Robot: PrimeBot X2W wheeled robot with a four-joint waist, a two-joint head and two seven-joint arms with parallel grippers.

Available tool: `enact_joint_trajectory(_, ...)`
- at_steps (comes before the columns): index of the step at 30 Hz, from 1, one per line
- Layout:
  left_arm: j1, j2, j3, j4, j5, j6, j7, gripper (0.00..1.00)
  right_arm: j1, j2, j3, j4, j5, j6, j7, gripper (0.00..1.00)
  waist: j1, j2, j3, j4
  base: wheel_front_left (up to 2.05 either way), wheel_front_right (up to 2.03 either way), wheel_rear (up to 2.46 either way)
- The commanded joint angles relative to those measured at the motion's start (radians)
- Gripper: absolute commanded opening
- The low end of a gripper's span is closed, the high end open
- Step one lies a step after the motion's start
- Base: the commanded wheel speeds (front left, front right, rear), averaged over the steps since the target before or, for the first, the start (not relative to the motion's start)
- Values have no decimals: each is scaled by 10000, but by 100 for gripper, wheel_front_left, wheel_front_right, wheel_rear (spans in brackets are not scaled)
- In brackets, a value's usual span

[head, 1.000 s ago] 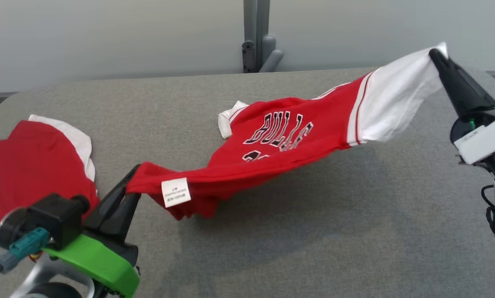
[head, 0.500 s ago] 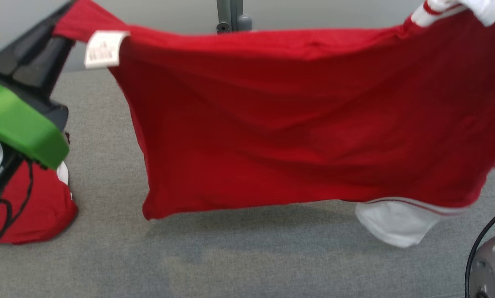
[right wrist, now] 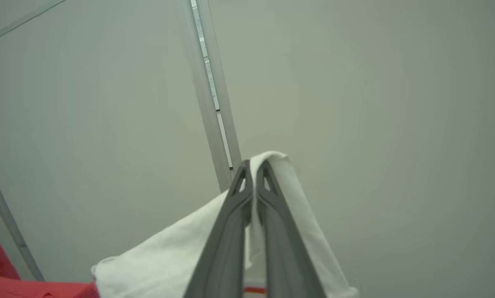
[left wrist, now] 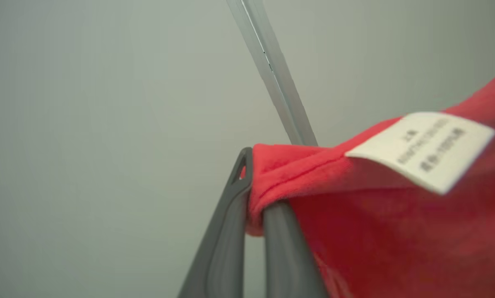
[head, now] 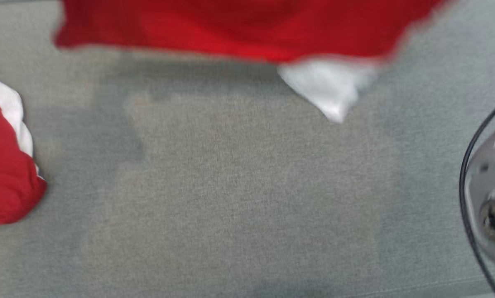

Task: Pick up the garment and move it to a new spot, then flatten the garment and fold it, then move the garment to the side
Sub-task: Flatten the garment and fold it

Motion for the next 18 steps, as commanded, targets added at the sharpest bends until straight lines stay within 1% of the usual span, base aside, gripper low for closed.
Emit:
enact_joint_trajectory(1,-463,-114,-83,610,211,25,-575,0,-657,-21,41,456,-286,4,-442,0,0,0,2113,-27,0,0,0)
enact_joint_trajectory(2,-874,-181,-207,1206,451,25,-1076,0,-1094,4,133,965,-483,4,-863,0,0,0,2335,-55,0,0,0)
enact_joint_trajectory(4,-1845,-357,-211,2177,793,24,-2138,0,-1910,32,375,1833,-519,4,-1735,0,0,0,2727,-99,0,0,0)
enact_joint_trajectory(7,-3013,-610,-227,3416,1220,24,-3397,0,-3133,3,576,2718,-455,4,-3121,0,0,0,3317,-183,0,0,0)
enact_joint_trajectory(9,-3401,-840,-281,4150,1405,24,-4162,0,-3426,23,668,3392,-400,4,-3950,0,0,0,3556,-228,0,0,0)
enact_joint_trajectory(11,-3568,-976,-451,4786,1528,23,-4808,0,-3444,29,831,3999,-324,4,-4502,0,0,0,3675,-256,0,0,0)
enact_joint_trajectory(13,-3454,-985,-846,5342,1535,23,-5251,0,-3203,24,1038,4450,-319,4,-4924,0,0,0,3731,-295,0,0,0)
enact_joint_trajectory(18,-2254,-980,-1810,6220,875,23,-5815,0,-1557,13,1346,5036,16,4,-5699,0,0,0,3591,-346,0,0,0)
